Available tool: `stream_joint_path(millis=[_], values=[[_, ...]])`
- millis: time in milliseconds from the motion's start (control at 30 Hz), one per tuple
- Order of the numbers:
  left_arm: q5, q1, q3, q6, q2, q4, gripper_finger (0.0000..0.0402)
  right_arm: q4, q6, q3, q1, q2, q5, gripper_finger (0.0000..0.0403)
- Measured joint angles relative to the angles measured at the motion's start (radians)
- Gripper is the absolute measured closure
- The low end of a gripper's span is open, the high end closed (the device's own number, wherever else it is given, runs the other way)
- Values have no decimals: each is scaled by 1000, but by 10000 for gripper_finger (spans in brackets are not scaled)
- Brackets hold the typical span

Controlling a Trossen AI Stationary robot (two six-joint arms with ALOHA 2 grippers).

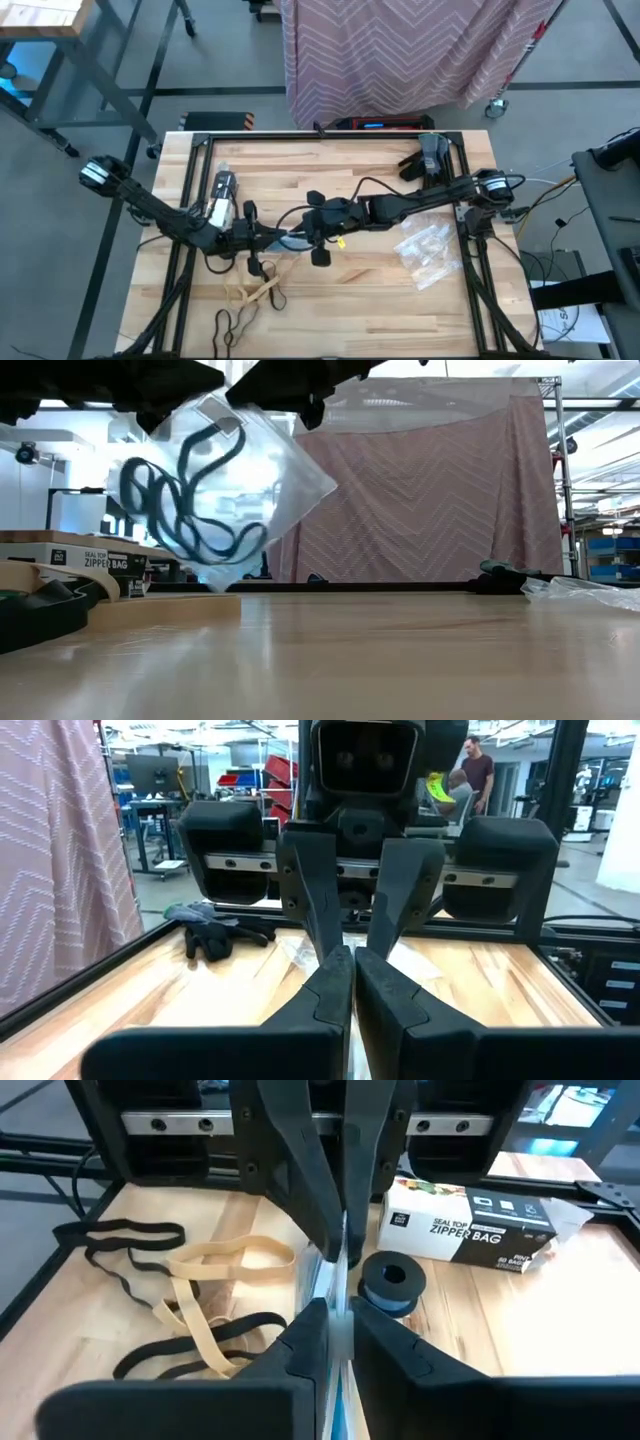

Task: Sort rubber bands
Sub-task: Close the transparent zip bag

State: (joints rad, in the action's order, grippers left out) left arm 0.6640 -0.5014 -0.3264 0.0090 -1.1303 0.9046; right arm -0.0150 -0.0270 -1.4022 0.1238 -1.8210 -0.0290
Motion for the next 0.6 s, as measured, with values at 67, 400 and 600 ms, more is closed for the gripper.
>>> stream_joint_path(millis=[67, 400, 600], values=[[0, -1, 0, 0, 1, -5, 401, -12, -7, 0, 0, 1, 0, 381], [-6, -1, 0, -5, 2, -29, 401, -69, -8, 1, 0, 2, 2, 374], [-20, -1, 1, -23, 2, -43, 390, -69, -31, 1, 0, 2, 2, 385]])
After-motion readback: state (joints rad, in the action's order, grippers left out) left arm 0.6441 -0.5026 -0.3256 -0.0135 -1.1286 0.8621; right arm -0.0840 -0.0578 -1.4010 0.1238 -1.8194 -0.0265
